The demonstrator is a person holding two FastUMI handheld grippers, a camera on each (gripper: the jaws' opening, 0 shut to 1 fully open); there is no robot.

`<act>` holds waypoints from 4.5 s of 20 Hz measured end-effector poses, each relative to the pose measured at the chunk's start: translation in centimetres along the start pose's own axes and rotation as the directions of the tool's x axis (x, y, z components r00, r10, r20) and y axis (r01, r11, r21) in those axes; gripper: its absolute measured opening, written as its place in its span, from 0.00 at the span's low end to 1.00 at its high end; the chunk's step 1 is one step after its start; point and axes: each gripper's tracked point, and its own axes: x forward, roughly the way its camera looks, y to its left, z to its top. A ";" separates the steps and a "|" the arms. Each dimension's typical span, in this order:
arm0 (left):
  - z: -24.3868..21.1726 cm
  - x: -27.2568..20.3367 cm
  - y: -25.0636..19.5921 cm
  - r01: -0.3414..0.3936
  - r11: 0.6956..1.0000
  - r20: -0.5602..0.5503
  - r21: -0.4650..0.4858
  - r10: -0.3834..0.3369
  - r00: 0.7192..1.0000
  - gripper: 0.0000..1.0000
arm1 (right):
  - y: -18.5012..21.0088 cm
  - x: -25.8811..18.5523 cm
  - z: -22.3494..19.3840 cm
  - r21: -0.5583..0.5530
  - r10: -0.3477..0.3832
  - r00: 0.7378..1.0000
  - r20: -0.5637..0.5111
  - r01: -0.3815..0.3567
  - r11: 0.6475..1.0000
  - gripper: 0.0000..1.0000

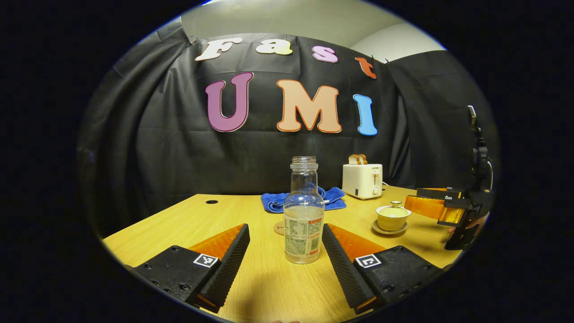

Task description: Open the teacup lid with one hand, grasp the water bottle and pour water into the teacup with the other hand; after pouring, place the water bottle on the coaster and then close the teacup lid.

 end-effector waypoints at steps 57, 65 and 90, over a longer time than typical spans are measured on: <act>-0.6 8.1 -2.9 0.127 0.992 -0.031 0.007 -0.127 0.991 0.95 | -5.0 2.3 0.1 -0.003 -0.107 0.994 -0.009 0.107 0.994 0.32; -0.5 8.1 -3.3 0.146 0.989 -0.022 0.015 -0.145 0.989 0.72 | -6.4 1.6 0.2 -0.005 -0.125 0.992 -0.004 0.125 0.992 0.31; -2.0 12.4 -9.5 0.228 0.562 -0.207 0.795 -0.102 0.973 0.70 | -11.4 -0.6 0.5 -0.004 -0.145 0.989 -0.004 0.145 0.989 0.32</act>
